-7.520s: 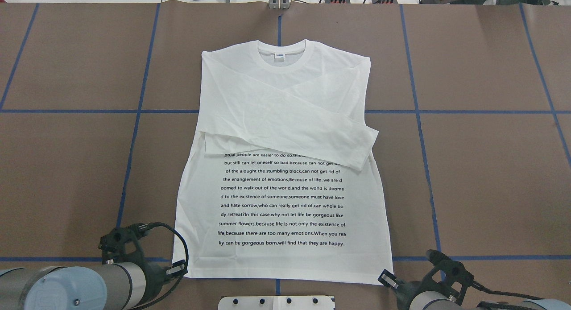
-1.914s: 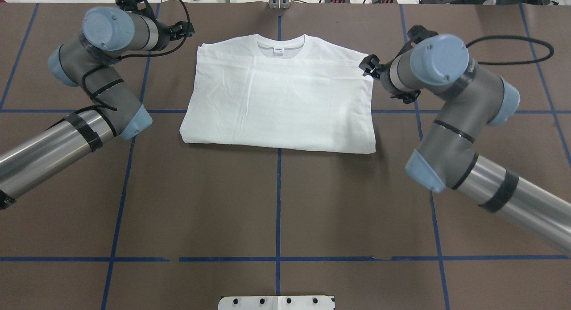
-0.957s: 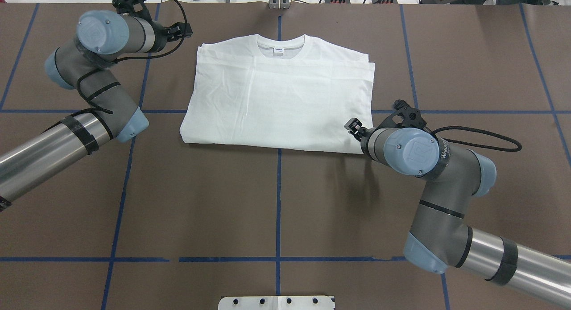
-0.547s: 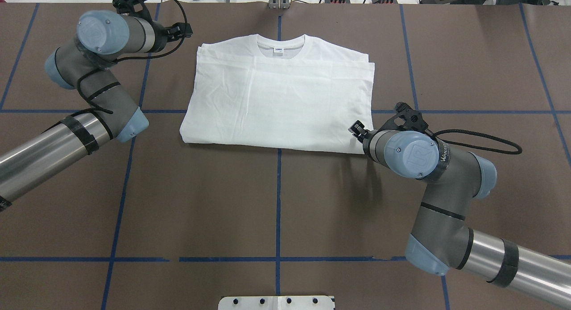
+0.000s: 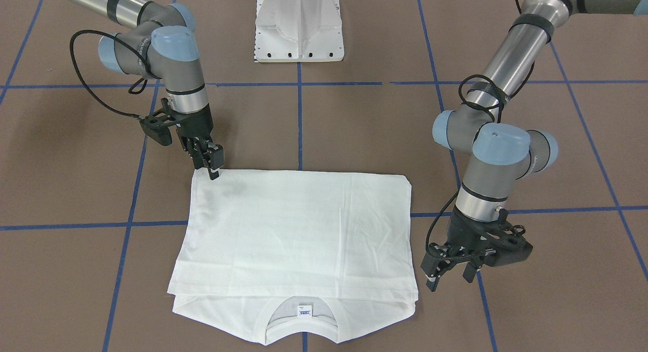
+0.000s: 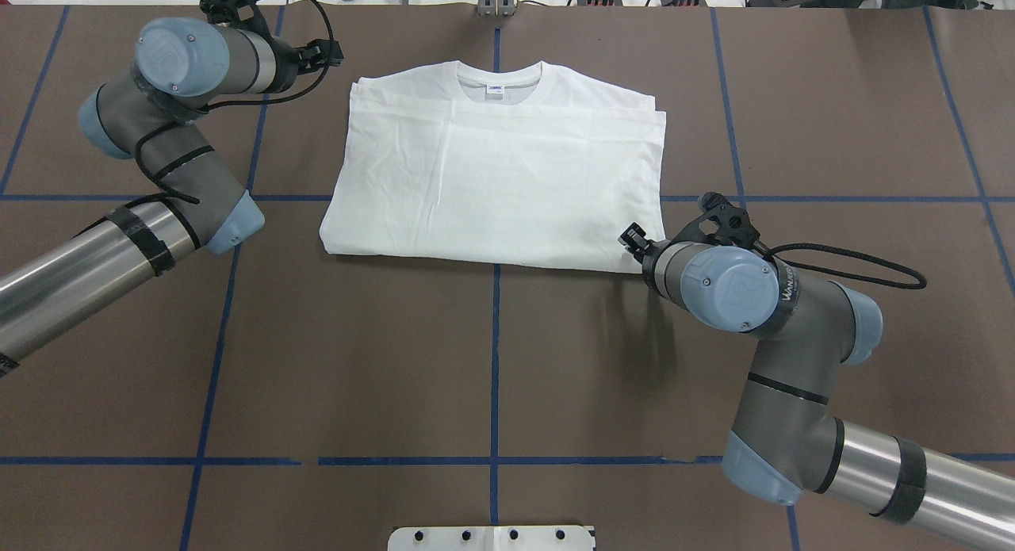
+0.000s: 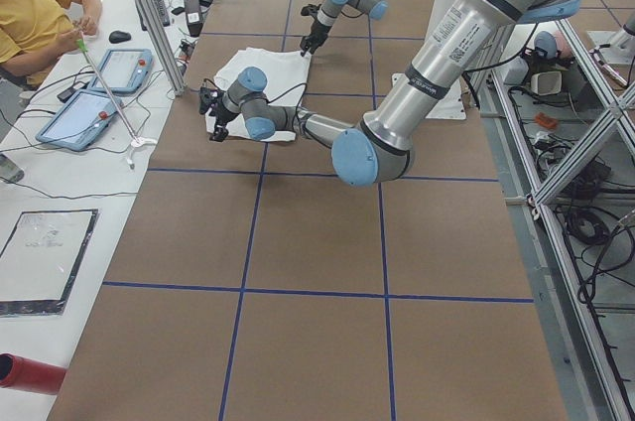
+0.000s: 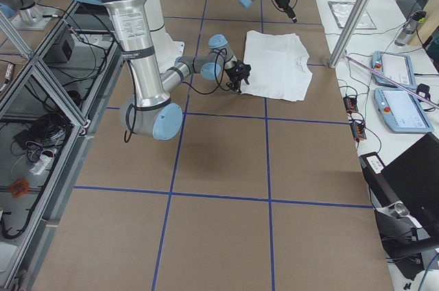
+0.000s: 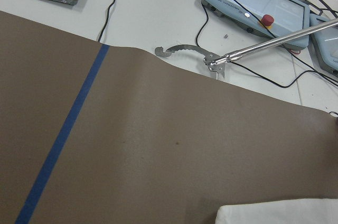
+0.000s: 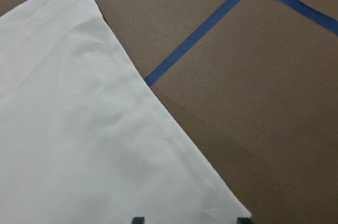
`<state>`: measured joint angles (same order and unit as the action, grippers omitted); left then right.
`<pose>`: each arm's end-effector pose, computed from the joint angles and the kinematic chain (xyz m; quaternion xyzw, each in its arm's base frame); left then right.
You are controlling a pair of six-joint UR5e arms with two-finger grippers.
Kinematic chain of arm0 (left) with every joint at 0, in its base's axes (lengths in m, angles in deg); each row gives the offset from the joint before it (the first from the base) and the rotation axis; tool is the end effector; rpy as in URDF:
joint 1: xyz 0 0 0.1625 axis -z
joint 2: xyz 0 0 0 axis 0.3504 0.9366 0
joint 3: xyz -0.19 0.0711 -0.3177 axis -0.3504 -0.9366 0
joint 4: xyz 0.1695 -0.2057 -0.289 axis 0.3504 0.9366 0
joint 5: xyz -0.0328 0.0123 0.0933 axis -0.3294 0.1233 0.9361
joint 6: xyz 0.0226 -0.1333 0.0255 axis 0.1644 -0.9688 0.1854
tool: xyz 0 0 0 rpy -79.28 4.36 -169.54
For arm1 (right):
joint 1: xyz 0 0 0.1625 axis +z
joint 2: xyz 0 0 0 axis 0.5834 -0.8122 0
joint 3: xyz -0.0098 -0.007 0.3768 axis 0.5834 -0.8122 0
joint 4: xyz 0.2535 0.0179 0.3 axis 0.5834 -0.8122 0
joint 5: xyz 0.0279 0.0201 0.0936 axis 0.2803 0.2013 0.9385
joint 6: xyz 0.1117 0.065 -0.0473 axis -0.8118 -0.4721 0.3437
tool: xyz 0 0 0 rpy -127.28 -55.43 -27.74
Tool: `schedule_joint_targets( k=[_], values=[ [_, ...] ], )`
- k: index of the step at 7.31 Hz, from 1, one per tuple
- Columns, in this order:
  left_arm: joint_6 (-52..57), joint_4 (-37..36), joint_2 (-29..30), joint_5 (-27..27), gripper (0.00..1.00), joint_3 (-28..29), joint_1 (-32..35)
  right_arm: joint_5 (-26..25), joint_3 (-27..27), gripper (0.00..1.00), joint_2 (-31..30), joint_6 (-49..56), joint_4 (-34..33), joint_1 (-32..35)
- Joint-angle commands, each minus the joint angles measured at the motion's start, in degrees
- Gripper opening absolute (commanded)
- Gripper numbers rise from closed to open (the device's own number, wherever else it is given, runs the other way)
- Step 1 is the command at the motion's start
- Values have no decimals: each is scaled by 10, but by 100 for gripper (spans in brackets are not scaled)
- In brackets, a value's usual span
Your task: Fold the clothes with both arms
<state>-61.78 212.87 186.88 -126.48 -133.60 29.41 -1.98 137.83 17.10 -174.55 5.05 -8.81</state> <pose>0.4017 -0.6669 0.3517 0.2497 0.4577 -0.2361 0.8200 -0.4797 -0.4117 0.3510 0.0628 -0.4193 0.4209 0.8019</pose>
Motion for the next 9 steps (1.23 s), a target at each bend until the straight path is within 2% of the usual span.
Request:
schedule_joint_targets(
  k=[1, 9],
  values=[
    [-1, 0, -1, 0, 100, -2, 0, -1, 14, 75, -10, -1, -1, -2],
    [-2, 0, -1, 1, 100, -3, -1, -2, -7, 70, -7, -11, 0, -4]
  ],
)
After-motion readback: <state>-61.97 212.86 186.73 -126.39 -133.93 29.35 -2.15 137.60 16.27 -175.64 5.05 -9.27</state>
